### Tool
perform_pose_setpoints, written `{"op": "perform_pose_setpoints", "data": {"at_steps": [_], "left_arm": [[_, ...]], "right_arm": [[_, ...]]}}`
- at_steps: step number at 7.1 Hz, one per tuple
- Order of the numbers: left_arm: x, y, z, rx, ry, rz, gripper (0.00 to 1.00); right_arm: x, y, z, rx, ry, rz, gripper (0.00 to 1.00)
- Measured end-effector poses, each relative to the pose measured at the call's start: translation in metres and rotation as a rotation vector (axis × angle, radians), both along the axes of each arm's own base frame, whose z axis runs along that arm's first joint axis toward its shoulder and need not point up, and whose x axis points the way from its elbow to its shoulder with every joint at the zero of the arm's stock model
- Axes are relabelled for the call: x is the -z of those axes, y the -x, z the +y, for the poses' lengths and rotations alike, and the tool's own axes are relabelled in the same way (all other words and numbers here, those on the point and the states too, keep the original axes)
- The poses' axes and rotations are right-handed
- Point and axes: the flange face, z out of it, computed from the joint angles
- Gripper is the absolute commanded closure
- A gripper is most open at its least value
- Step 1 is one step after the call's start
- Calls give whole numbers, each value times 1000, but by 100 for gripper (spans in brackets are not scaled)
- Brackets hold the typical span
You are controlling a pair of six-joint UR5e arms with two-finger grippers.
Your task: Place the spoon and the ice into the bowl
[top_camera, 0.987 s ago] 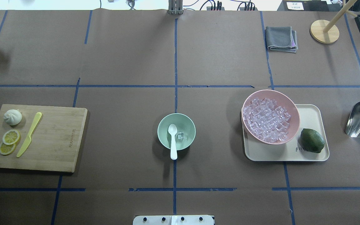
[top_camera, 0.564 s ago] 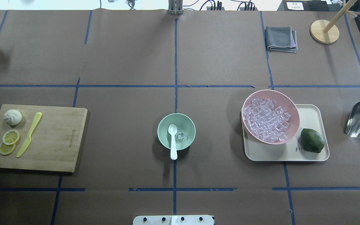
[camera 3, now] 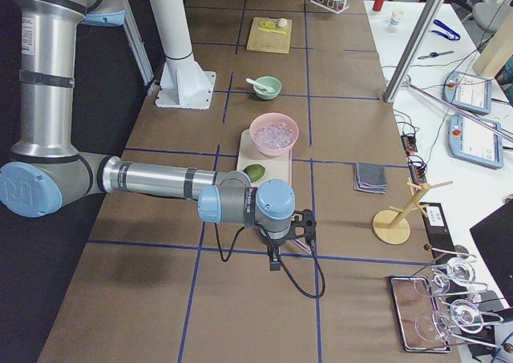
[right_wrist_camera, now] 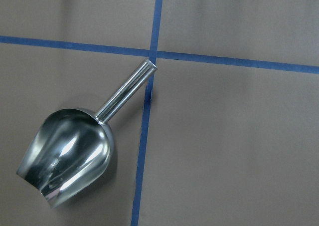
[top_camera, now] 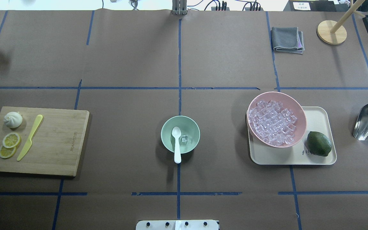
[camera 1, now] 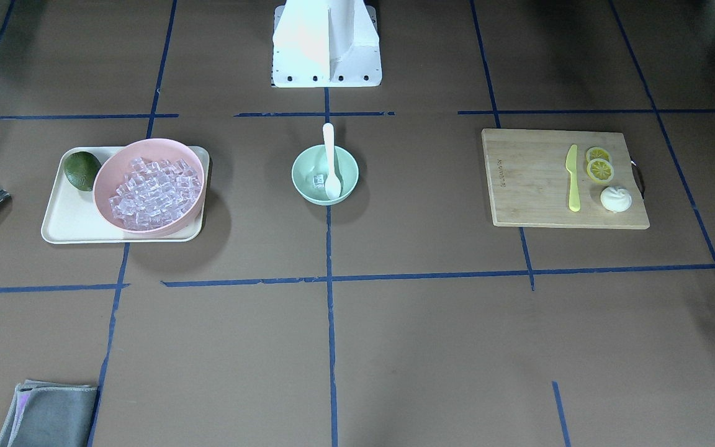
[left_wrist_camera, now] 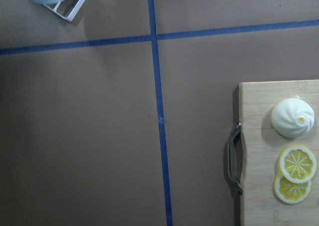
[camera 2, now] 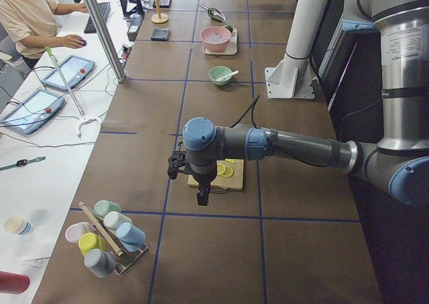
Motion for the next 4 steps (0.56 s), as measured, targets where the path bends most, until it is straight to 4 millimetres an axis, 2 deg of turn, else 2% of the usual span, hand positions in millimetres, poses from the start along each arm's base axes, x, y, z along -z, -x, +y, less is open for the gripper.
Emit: {"op": "perform_pose_setpoints", "data": {"at_steps": [2, 4], "left_arm": [[-11, 0, 3, 2, 7, 6, 0], [-42, 0, 0, 4, 60, 8, 0]], "right_arm": [[-3, 8, 1, 18, 2, -2, 0], [-7, 25, -4, 56, 3, 4, 0]]}}
